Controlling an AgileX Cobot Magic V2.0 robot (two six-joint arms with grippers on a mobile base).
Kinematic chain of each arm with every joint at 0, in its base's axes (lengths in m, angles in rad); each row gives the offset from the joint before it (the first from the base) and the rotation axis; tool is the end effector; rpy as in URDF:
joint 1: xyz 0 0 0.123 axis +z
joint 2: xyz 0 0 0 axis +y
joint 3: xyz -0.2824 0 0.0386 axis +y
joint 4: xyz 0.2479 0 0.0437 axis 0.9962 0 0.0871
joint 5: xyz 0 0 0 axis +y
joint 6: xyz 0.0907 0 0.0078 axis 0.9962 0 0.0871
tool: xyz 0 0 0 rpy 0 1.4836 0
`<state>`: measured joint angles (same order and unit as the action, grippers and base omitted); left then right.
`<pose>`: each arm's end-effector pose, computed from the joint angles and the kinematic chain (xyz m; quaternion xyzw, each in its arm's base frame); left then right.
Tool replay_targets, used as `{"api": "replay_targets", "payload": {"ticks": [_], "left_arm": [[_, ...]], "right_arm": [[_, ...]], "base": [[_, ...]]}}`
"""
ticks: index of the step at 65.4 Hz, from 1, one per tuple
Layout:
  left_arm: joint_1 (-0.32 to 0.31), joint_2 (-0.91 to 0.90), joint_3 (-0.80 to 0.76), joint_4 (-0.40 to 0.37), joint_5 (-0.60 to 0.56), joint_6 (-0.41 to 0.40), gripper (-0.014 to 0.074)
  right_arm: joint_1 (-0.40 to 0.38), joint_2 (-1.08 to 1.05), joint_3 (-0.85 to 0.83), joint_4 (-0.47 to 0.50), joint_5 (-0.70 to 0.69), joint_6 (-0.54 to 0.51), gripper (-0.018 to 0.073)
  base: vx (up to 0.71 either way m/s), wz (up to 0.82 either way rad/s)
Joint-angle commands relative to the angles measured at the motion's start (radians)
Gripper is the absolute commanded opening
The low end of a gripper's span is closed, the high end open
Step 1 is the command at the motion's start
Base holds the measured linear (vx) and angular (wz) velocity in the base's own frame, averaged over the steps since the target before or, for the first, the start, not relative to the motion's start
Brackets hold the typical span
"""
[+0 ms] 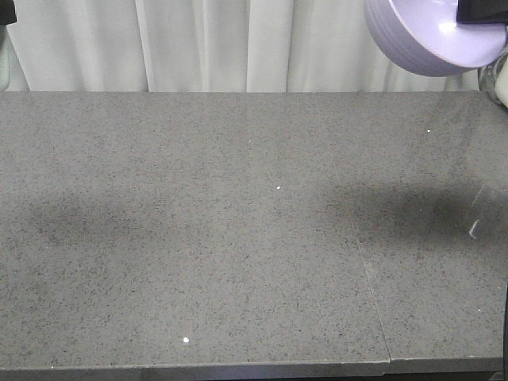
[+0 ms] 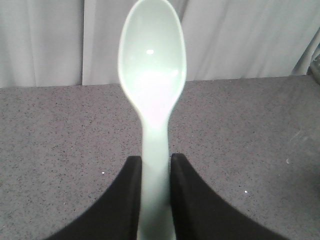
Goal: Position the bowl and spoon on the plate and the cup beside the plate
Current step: 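Hold the lifted bowl and spoon steady above the counter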
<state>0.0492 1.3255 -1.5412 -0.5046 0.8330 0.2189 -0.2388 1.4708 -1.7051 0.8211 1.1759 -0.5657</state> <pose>0.2789 -0.0189 0.4639 0.0175 0.8417 -0.1772 0.5097 0.2987 -0.0094 0.4646 -0.1253 0.8496 0.2412 0.4519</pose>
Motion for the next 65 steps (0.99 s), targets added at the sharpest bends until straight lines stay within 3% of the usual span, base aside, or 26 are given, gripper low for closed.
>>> {"api": "replay_targets", "payload": {"ticks": [1,65], "left_arm": [[-0.001,-0.028,-0.027,-0.030,-0.057,0.003,-0.0007],[-0.001,-0.028,-0.027,-0.030,-0.057,0.003,-0.0007]], "right_arm": [[-0.002,-0.034,-0.025,0.053,-0.038,-0.004,-0.0005],[-0.002,-0.034,-0.025,0.053,-0.038,-0.004,-0.0005]], "base": [[0.00,0.00],[0.00,0.00]]}}
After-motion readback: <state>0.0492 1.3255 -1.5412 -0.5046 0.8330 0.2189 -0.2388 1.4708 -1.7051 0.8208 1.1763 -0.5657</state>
